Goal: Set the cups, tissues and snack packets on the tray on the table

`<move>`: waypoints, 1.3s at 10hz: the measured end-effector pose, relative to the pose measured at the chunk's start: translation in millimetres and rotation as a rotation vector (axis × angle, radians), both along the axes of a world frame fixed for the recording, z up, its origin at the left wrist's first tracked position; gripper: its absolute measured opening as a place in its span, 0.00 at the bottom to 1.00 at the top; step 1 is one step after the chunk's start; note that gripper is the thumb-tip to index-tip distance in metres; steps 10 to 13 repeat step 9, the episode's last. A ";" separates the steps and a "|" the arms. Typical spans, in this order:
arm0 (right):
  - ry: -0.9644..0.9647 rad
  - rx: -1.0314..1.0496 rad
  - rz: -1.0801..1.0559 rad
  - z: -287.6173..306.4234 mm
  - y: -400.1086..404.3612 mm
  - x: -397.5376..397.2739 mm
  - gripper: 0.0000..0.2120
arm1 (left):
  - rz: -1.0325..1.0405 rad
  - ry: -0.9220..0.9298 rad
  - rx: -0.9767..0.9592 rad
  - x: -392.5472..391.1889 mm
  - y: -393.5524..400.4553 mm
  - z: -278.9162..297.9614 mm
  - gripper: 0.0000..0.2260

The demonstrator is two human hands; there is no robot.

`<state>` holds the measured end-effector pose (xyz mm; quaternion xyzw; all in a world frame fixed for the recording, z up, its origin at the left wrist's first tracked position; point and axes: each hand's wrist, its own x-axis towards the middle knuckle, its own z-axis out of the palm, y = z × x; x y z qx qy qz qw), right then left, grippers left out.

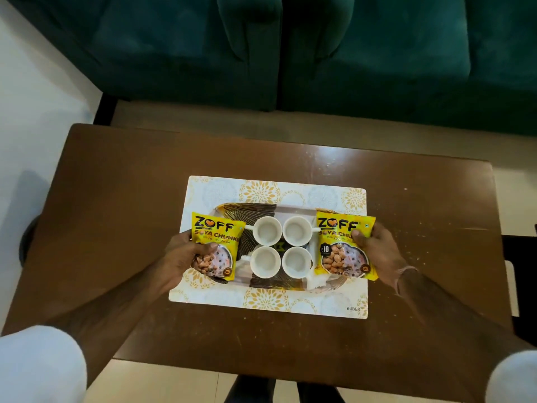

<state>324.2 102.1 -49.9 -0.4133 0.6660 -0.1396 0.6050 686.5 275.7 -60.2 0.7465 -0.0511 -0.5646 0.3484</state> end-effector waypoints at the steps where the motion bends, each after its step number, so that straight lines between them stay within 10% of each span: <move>1: 0.049 -0.008 0.019 -2.3 1.8 2.1 0.13 | 0.000 -0.021 -0.018 -4.0 -1.1 -2.1 0.13; 3: 0.253 -0.144 0.155 -0.5 3.7 9.4 0.11 | -0.095 -0.147 -0.041 -18.3 -5.6 -6.9 0.11; 6: 0.459 -0.138 0.287 -3.7 2.4 5.0 0.19 | -0.754 -1.006 0.276 -28.4 -6.8 15.5 0.31; 9: 0.586 -0.127 0.602 20.6 -10.2 13.0 0.46 | -0.773 -0.878 0.283 -22.5 -16.6 31.1 0.44; 13: 0.586 -0.127 0.602 20.6 -10.2 13.0 0.46 | -0.773 -0.878 0.283 -22.5 -16.6 31.1 0.44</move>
